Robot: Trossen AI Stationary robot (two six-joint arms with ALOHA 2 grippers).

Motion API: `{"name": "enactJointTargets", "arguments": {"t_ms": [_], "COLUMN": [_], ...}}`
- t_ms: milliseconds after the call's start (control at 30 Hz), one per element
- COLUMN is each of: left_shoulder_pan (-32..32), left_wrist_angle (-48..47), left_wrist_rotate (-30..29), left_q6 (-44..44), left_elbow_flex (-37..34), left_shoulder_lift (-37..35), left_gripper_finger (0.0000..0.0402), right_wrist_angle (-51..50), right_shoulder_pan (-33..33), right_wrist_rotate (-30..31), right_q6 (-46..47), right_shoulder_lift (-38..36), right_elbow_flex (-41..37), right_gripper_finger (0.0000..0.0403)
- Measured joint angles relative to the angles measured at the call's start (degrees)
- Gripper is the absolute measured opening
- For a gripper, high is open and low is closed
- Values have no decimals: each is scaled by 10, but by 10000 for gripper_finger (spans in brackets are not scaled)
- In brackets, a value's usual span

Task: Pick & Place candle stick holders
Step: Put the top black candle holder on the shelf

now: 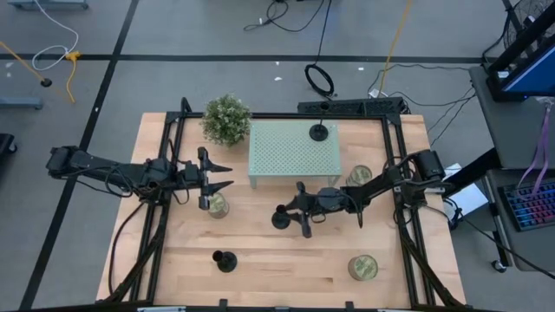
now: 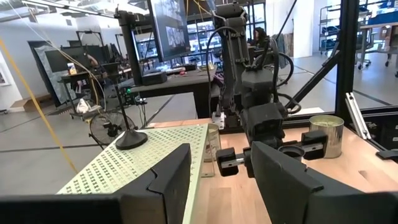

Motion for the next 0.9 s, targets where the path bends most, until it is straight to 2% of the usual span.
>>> {"name": "enactJointTargets", "arguments": {"t_ms": [133,300,433,500,600,700,900], "left_shoulder_pan": [0,0,0,0,0,0,0], "left_wrist_angle": [0,0,0,0,0,0,0], "left_wrist_rotate": [0,0,0,0,0,0,0], "left_q6": [0,0,0,1,1,1,1], "left_elbow_flex": [0,0,-1,-1,-1,-1,-1], "left_shoulder_lift": [0,0,0,0,0,0,0], "left_gripper_finger": [177,177,177,177,177,177,177], "right_wrist_angle": [18,53,53,52,30,-24,-48], "right_shoulder_pan": [0,0,0,0,1,-1,-17], "right_wrist_rotate": [-1,-1,2,31,134,196,228], "right_q6": [2,2,-12,-18,-20,-45,-97], "right_shoulder_lift": [0,-1,-29,-55,-104,-161,-251], "right_elbow_flex": [0,0,0,0,0,0,14], "right_gripper_finger": [14,17,8,8,11,9,8]}}
